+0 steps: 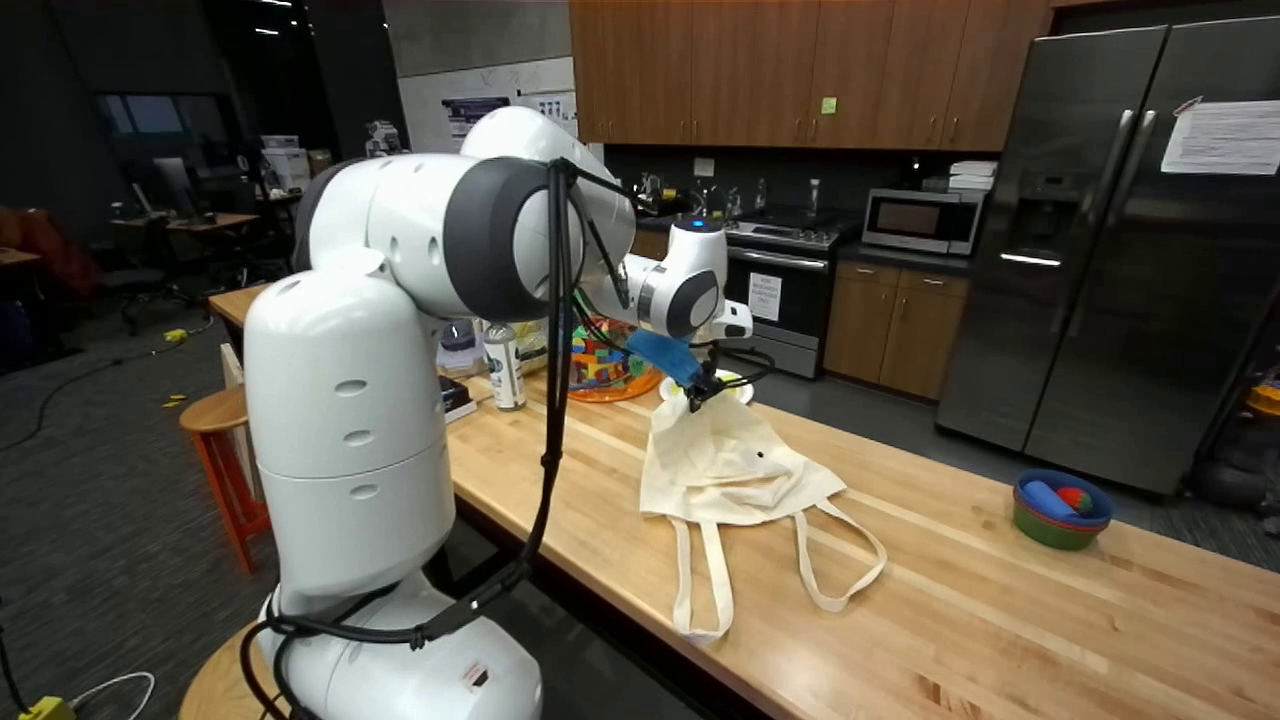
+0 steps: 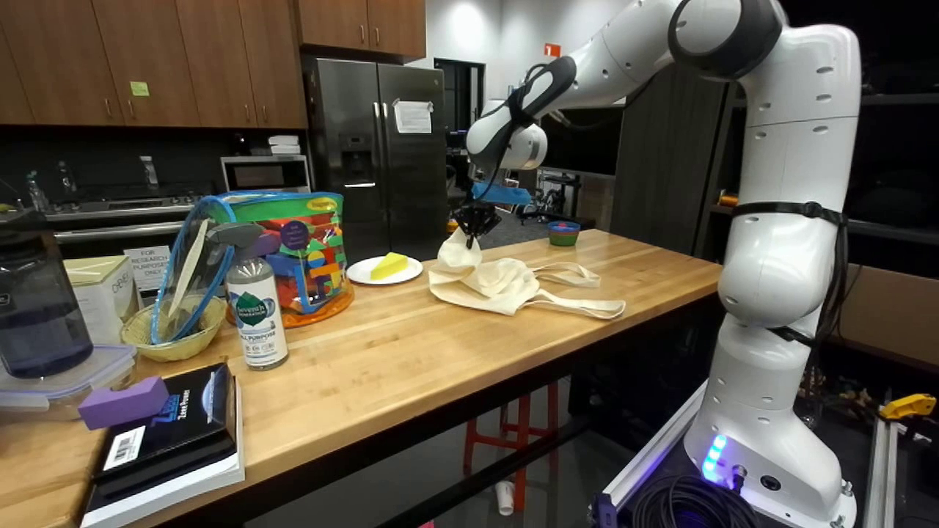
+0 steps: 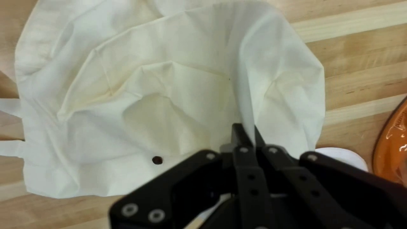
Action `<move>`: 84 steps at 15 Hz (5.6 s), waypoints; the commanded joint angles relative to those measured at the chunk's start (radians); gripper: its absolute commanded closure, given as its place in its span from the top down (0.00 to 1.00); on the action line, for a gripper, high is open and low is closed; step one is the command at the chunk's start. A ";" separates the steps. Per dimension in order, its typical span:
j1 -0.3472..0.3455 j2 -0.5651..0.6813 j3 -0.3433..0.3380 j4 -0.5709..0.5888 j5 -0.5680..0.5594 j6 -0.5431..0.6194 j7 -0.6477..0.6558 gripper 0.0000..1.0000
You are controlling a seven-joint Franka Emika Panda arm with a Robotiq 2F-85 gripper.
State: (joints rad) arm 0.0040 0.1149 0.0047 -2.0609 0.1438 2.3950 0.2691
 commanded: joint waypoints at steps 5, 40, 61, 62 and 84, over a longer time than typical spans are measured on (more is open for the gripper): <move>-0.041 0.086 -0.037 0.134 0.068 -0.088 -0.001 0.01; 0.283 -0.216 0.296 -0.330 -0.373 -0.045 0.026 0.01; 0.186 -0.087 0.234 0.069 -0.462 -0.077 0.279 0.01; 0.177 -0.075 0.217 0.079 -0.456 -0.073 0.278 0.01; -0.036 0.148 -0.056 0.231 -0.031 -0.105 0.138 0.01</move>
State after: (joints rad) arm -0.0019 0.2247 -0.0341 -1.8790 0.0501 2.3296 0.4520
